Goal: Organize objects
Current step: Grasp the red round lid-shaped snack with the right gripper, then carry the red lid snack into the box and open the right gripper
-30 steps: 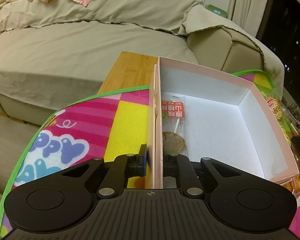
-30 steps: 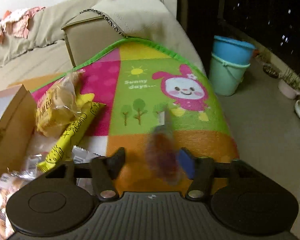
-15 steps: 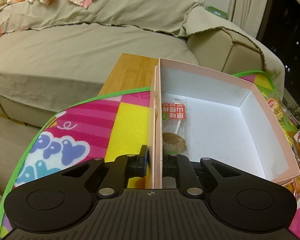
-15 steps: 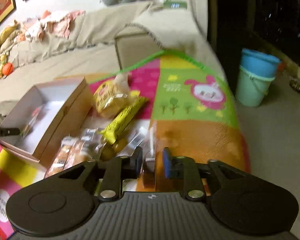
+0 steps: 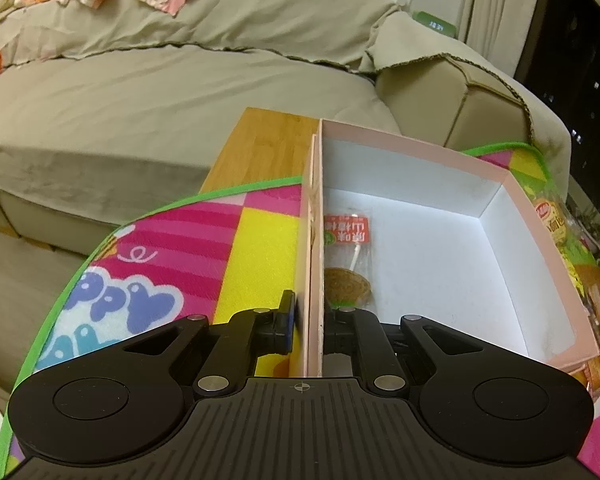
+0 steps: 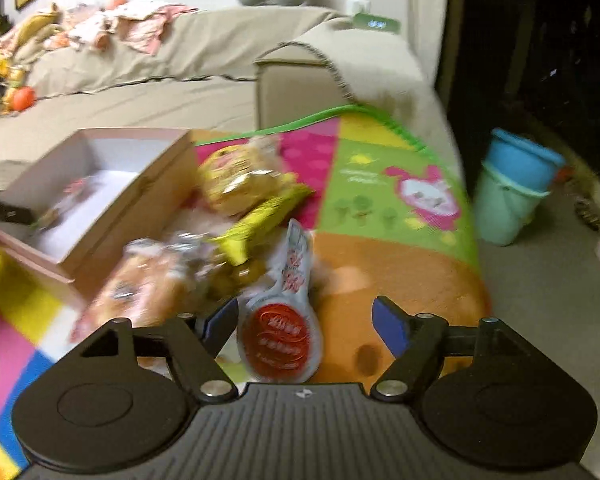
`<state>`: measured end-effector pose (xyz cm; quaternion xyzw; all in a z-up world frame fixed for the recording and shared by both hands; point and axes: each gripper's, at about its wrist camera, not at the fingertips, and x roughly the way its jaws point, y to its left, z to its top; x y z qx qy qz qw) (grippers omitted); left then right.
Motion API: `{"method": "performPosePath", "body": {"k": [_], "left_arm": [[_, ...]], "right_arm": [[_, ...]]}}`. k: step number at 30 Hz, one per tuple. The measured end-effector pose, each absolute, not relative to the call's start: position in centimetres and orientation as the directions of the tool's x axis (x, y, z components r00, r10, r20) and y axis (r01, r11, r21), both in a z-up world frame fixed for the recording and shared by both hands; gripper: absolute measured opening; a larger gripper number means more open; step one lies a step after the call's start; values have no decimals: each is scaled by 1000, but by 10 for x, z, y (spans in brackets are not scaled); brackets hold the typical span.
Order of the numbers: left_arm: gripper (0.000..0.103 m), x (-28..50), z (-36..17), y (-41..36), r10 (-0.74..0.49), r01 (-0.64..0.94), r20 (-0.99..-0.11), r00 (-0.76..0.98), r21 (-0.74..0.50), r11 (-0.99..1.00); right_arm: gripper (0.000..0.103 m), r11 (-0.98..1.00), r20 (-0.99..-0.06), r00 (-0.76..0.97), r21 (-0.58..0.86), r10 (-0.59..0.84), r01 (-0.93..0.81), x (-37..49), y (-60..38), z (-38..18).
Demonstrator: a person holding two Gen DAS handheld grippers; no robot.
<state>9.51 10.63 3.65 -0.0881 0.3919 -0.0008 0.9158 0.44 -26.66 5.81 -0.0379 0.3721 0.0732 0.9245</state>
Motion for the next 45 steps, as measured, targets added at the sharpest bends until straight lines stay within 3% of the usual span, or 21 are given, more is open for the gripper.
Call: {"method": "performPosePath", "body": {"k": [11, 12, 14, 21, 28, 34, 39, 41, 45], "left_arm": [[11, 90, 38, 106, -70, -54, -714, 696, -150, 987], [11, 90, 38, 106, -70, -55, -714, 697, -151, 987], [11, 89, 38, 107, -72, -54, -713, 697, -152, 987], [11, 89, 38, 106, -71, -51, -714, 696, -147, 988], [11, 93, 39, 104, -62, -48, -722, 689, -131, 990], [11, 95, 42, 103, -62, -33, -720, 691, -117, 993], [11, 96, 43, 103, -63, -26, -722, 689, -112, 993], [11, 96, 43, 103, -63, -22, -723, 688, -108, 994], [11, 95, 41, 103, -65, -16, -721, 689, -105, 994]], "right_arm": [[76, 981, -742, 647, 83, 179, -176, 9, -262, 34], [75, 981, -748, 640, 81, 178, -177, 10, -260, 31], [62, 982, -759, 631, 58, 160, -179, 10, -254, 30], [61, 978, -754, 643, -6, 133, -208, -13, -240, 56], [61, 951, -669, 696, 53, 261, -306, -39, -214, 130], [61, 899, -579, 700, 151, 418, -411, -13, -177, 177], [63, 880, -541, 699, 208, 468, -427, 33, -141, 177], [74, 875, -538, 693, 234, 480, -425, 48, -129, 169], [74, 880, -571, 673, 247, 470, -405, 57, -125, 150]]}}
